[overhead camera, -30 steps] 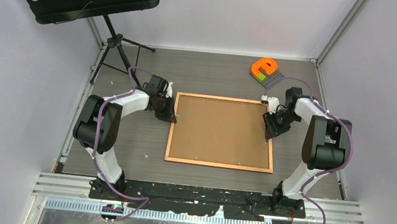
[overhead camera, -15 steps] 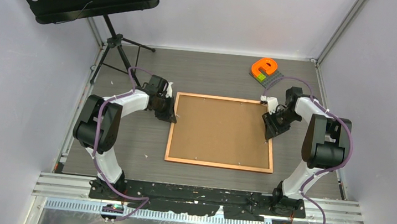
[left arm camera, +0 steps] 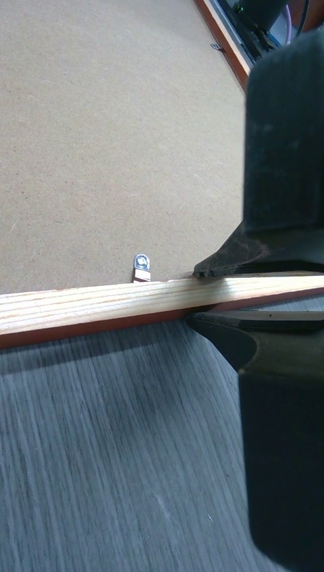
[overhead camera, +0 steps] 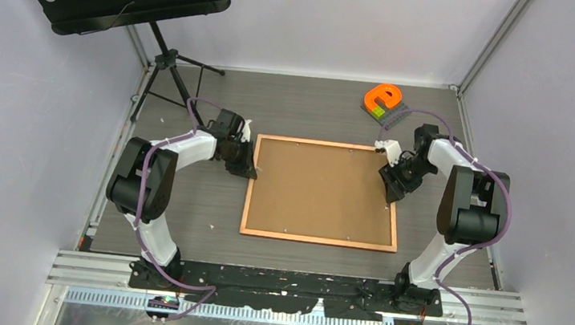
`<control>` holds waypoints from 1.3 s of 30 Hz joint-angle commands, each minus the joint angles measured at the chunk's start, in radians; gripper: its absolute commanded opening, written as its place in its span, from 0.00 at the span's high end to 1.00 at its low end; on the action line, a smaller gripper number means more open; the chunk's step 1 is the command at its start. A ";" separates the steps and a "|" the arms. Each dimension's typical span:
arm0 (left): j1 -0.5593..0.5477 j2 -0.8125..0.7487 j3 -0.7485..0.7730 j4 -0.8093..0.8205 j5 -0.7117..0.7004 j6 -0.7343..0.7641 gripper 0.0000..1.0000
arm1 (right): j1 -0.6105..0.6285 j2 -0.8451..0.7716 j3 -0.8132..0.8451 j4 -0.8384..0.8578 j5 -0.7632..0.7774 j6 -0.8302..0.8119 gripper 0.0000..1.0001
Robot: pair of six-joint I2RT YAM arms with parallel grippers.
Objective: Put the photo into the frame
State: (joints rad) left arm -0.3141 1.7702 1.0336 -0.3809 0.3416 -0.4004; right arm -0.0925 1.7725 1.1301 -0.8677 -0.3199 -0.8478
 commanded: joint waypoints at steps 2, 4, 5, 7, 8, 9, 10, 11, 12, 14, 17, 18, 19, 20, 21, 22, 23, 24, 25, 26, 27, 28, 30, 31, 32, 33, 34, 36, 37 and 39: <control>0.007 0.033 -0.003 -0.038 -0.011 0.037 1.00 | -0.015 -0.030 0.054 -0.051 0.037 -0.095 0.43; 0.007 0.032 -0.004 -0.037 -0.012 0.037 1.00 | -0.015 -0.030 0.061 -0.058 0.023 -0.095 0.42; 0.007 0.033 -0.004 -0.038 -0.012 0.037 1.00 | -0.019 -0.030 0.064 -0.063 0.002 -0.091 0.42; 0.007 0.032 -0.004 -0.038 -0.012 0.036 1.00 | -0.027 -0.026 0.086 -0.084 -0.050 -0.072 0.42; 0.007 0.031 -0.004 -0.038 -0.011 0.037 1.00 | -0.030 -0.026 0.103 -0.090 -0.069 -0.045 0.41; 0.007 0.030 -0.004 -0.038 -0.012 0.036 1.00 | -0.036 -0.026 0.111 -0.099 -0.108 -0.031 0.41; 0.007 0.030 -0.003 -0.038 -0.011 0.037 1.00 | -0.041 -0.027 0.121 -0.100 -0.124 0.000 0.41; 0.007 0.028 -0.003 -0.038 -0.012 0.036 1.00 | -0.042 -0.032 0.124 -0.097 -0.152 0.036 0.41; 0.007 0.028 -0.003 -0.038 -0.013 0.036 1.00 | -0.044 -0.034 0.123 -0.088 -0.161 0.054 0.40; 0.007 0.028 -0.003 -0.038 -0.012 0.036 1.00 | -0.044 -0.041 0.115 -0.070 -0.175 0.111 0.40; 0.007 0.028 -0.003 -0.039 -0.013 0.037 0.98 | -0.044 -0.057 0.081 -0.030 -0.166 0.185 0.39; 0.007 0.028 -0.001 -0.041 -0.012 0.037 0.98 | -0.044 -0.060 0.071 -0.006 -0.147 0.199 0.39; 0.008 0.026 -0.001 -0.040 -0.012 0.037 0.97 | -0.044 -0.064 0.055 0.004 -0.136 0.220 0.39; 0.007 0.025 0.000 -0.041 -0.011 0.038 0.97 | -0.044 -0.063 0.048 0.022 -0.117 0.229 0.39; 0.007 0.025 -0.001 -0.040 -0.011 0.037 0.97 | -0.043 -0.062 0.035 0.030 -0.109 0.249 0.39; 0.007 0.023 -0.001 -0.041 -0.011 0.037 0.97 | -0.044 -0.060 0.027 0.044 -0.095 0.257 0.39; 0.007 0.022 0.001 -0.042 -0.012 0.037 0.97 | -0.044 -0.055 0.016 0.049 -0.091 0.268 0.39; 0.007 0.022 0.001 -0.043 -0.010 0.037 0.97 | -0.044 -0.051 0.011 0.055 -0.082 0.272 0.39; 0.007 0.022 0.001 -0.044 -0.011 0.037 0.97 | -0.044 -0.049 0.000 0.056 -0.077 0.275 0.39; 0.007 0.021 0.001 -0.043 -0.012 0.037 0.97 | -0.044 -0.049 -0.007 0.060 -0.071 0.275 0.39; 0.007 0.020 0.001 -0.043 -0.012 0.037 0.97 | -0.043 -0.048 -0.022 0.063 -0.067 0.270 0.39; 0.007 0.020 0.002 -0.044 -0.011 0.037 0.97 | -0.044 -0.048 -0.030 0.067 -0.066 0.264 0.39; 0.007 0.024 0.003 -0.044 -0.012 0.037 0.97 | -0.044 -0.052 -0.055 0.071 -0.062 0.257 0.39; 0.007 0.025 0.003 -0.044 -0.011 0.037 0.97 | -0.044 -0.053 -0.069 0.076 -0.059 0.255 0.39; 0.007 0.028 0.003 -0.044 -0.011 0.037 0.97 | -0.044 -0.055 -0.076 0.079 -0.058 0.252 0.39; 0.007 0.028 0.003 -0.043 -0.013 0.037 0.97 | -0.044 -0.055 -0.088 0.085 -0.054 0.251 0.39; 0.007 0.029 0.003 -0.045 -0.013 0.038 0.97 | -0.044 -0.056 -0.092 0.088 -0.052 0.250 0.39; 0.007 0.029 0.005 -0.045 -0.013 0.039 0.97 | -0.043 -0.055 -0.105 0.098 -0.050 0.251 0.39; 0.007 0.029 0.005 -0.046 -0.014 0.038 0.97 | -0.042 -0.054 -0.108 0.102 -0.049 0.252 0.39; 0.008 0.029 0.004 -0.046 -0.014 0.038 0.97 | -0.042 -0.050 -0.114 0.108 -0.049 0.253 0.40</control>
State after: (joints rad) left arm -0.3138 1.7718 1.0367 -0.3836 0.3420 -0.4004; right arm -0.1349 1.7264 1.0481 -0.7834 -0.3885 -0.5987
